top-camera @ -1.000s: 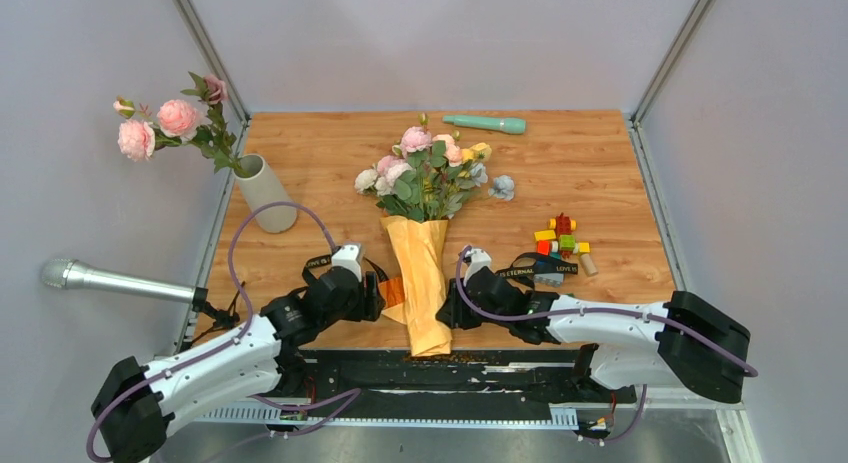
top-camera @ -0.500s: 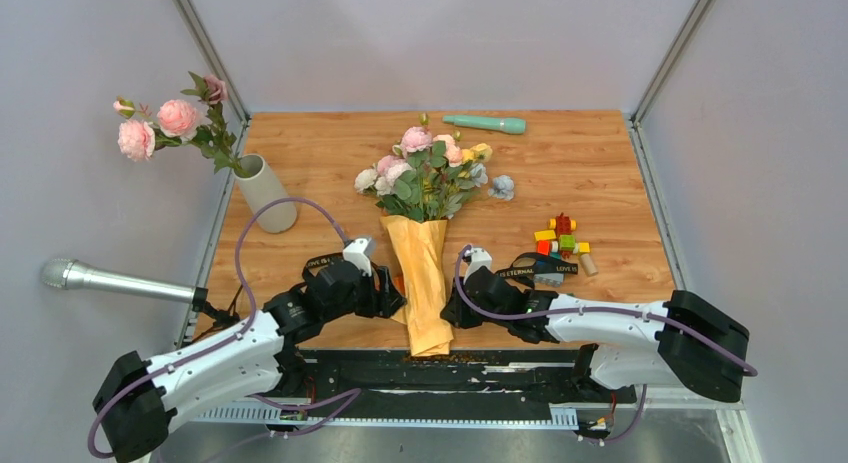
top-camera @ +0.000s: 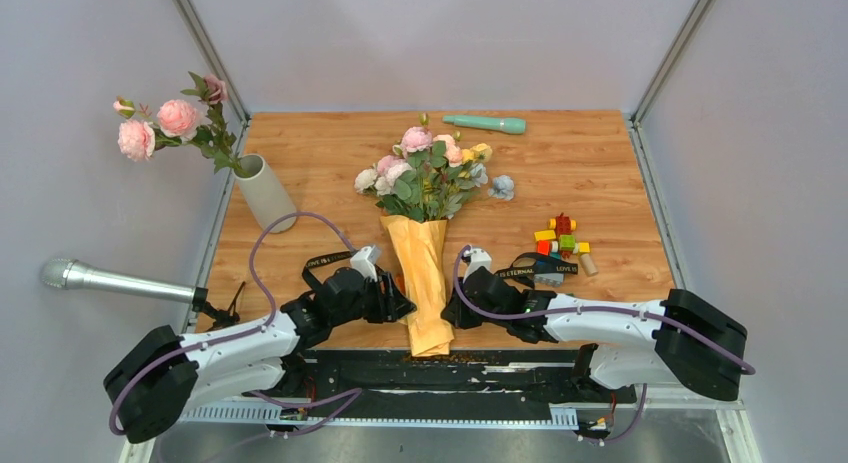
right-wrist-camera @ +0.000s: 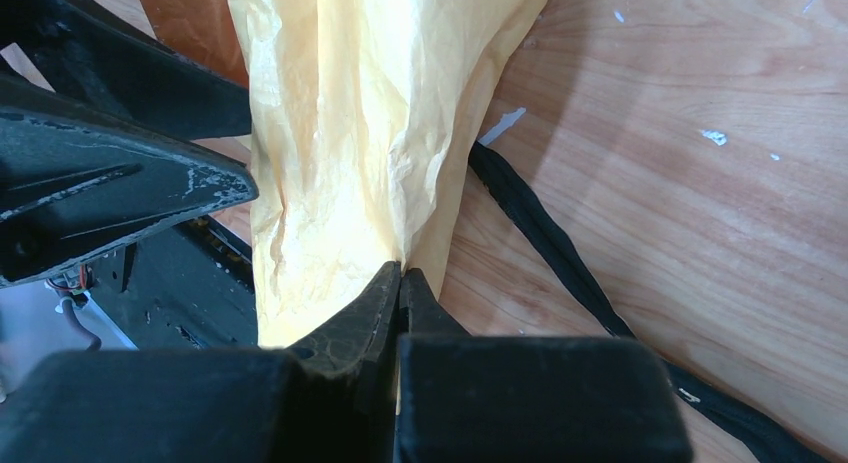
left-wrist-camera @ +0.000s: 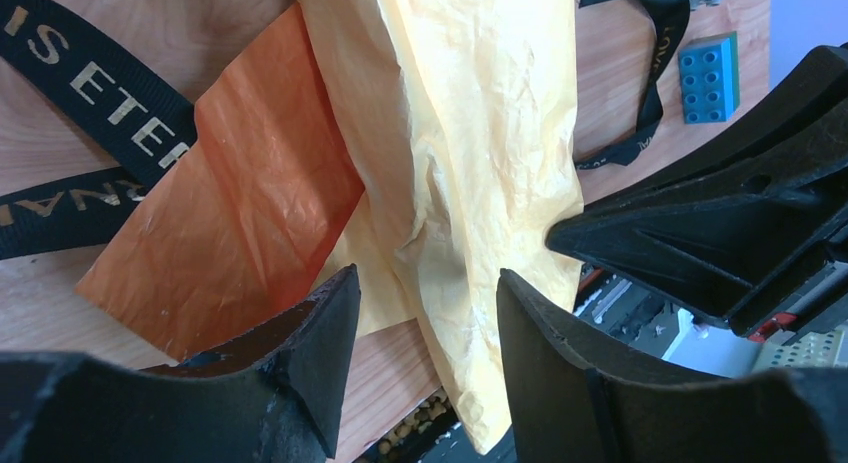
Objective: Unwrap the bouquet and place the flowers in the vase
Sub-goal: Unfold the wrapping paper at the center of the board.
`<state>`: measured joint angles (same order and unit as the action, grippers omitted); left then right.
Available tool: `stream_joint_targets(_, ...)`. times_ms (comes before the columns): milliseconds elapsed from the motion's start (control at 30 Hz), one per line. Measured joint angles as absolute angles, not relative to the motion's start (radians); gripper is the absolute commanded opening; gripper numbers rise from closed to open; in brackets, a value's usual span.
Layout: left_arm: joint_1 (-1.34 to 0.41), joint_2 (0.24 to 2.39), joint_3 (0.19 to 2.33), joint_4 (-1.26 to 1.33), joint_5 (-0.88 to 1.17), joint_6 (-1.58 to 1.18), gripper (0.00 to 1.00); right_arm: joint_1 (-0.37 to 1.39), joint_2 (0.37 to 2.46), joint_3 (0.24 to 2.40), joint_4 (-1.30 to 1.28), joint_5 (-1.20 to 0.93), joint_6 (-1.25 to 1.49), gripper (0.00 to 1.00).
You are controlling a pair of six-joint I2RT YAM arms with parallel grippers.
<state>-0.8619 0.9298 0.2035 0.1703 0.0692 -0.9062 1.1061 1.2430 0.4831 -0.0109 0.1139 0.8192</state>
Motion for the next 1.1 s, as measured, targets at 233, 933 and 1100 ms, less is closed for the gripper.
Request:
stream_joint_targets(233, -0.862, 1.032, 0.199, 0.293, 0.091, -0.942, 0.29, 1.109, 1.244, 0.487, -0.011, 0.115, 0.819, 0.0)
stream_joint_targets(933, -0.86, 0.835, 0.223, 0.161, 0.047, -0.933, 0.0, 1.18, 1.244, 0.768, -0.266, 0.206, 0.721, 0.0)
stream_joint_targets(1100, -0.861, 0.752, 0.231, 0.104, 0.03, -0.932, 0.0, 1.203, 1.244, 0.821, -0.295, 0.234, 0.698, 0.16)
